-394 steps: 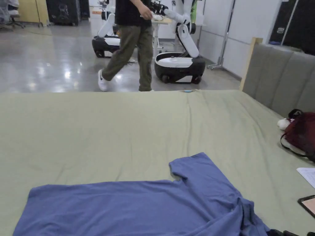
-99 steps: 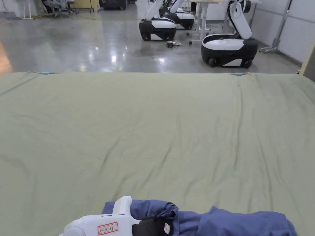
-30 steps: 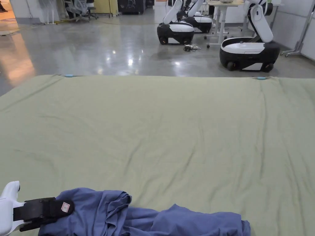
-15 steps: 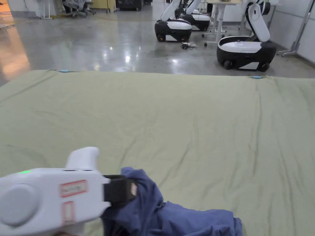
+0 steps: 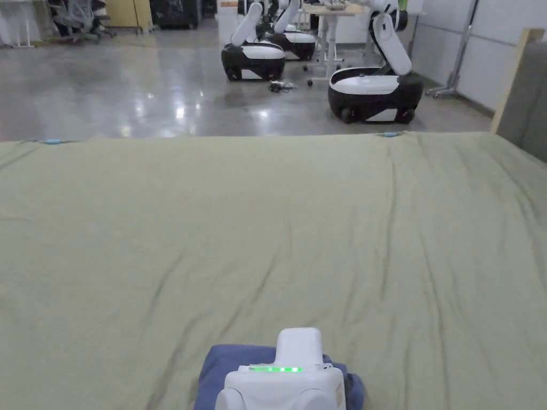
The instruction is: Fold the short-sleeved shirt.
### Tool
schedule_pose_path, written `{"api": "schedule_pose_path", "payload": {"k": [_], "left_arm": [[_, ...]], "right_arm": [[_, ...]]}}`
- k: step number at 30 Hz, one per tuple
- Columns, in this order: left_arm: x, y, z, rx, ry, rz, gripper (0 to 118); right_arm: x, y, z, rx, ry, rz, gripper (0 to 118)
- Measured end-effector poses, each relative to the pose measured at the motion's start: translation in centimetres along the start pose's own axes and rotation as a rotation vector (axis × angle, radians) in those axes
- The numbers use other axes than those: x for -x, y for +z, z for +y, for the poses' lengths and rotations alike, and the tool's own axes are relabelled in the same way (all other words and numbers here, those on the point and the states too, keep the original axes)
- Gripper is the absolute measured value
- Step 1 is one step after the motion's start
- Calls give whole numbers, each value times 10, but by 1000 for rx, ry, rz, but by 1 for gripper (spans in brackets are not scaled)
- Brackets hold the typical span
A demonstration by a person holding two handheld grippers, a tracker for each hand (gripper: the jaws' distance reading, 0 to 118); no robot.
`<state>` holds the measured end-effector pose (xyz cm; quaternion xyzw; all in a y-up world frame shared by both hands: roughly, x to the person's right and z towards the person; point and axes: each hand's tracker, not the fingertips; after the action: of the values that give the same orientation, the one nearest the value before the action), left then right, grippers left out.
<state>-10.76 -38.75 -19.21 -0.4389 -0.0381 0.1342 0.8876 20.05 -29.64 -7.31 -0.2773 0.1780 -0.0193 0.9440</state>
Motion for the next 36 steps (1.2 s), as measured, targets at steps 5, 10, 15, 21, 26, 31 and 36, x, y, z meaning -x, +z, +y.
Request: {"api": "schedule_pose_path", "payload": {"k": [5, 10, 15, 21, 26, 31, 36], "left_arm": [[22, 25, 9, 20, 57, -259, 105], [46, 89, 18, -191, -9, -389, 115], [108, 119, 22, -280, 1, -376, 84], [177, 104, 2, -186, 115, -370, 0], [173, 94, 2, -184, 148, -561, 0], [121, 42, 19, -37, 89, -679, 0], [77, -18, 6, 101, 41, -683, 0]], "right_arm": [[-4, -2, -2, 7, -13, -12, 3], [2, -6, 0, 16, 1, 2, 3], [12, -13, 4, 18, 26, 31, 3], [27, -20, 6, 29, 48, 66, 3], [33, -24, 8, 29, 59, 71, 3], [37, -26, 8, 35, 63, 75, 3], [40, -23, 4, 42, 61, 81, 3]]}}
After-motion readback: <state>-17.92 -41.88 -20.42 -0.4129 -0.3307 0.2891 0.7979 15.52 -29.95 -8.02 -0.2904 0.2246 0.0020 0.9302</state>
